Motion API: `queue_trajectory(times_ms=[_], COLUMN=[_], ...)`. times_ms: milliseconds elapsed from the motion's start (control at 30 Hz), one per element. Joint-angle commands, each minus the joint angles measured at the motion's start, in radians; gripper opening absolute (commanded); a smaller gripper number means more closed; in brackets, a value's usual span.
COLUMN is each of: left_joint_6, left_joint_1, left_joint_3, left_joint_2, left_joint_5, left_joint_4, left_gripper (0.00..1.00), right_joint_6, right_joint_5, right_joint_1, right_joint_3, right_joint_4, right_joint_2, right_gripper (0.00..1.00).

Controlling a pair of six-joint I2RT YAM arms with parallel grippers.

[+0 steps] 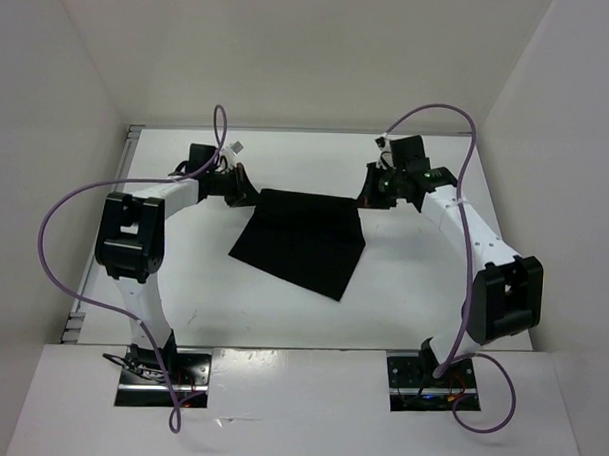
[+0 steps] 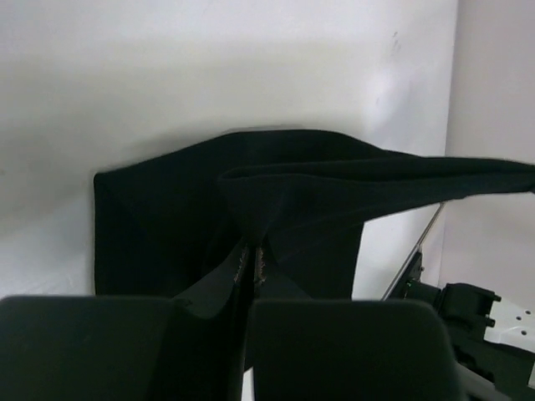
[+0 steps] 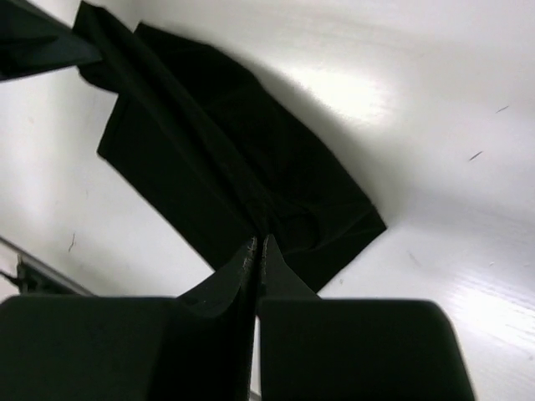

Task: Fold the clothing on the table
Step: Fold the skirt

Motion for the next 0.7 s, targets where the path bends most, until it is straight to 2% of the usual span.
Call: queue_trajectory(times_ms=[0,133,533,667], left_joint_6=[0.037,0.049,0.092,0.092], left_joint_1=[0.007,0.007,0.007,0.007], left_joint_3=[-0.018,-0.050,-0.083,-0.102], left_joint_2=[-0.087,-0.156,-0.166,-0.156], left_joint_5=[-0.015,-0.047,-0.087,-0.099], left_joint_4=[0.016,-0.017,-0.139,-0.197], left_gripper=[0.00,0.00,0.00,0.07], right_joint_6=[-0.014,-0.003,0.031,0.031], right_joint_5=[-0.038,-0.058,-0.108,-0.090], right_joint_1=[0.033,0.070,0.157,0.157], right_joint_3=[-0.027,-0.093,-0.194,-0.194], right_joint_4=[-0.046,-0.091,-0.169,-0.189], right_joint_2=[-0.064,-0.074,-0.020,-0.011], right_gripper=[0.00,0.00,0.00,0.00])
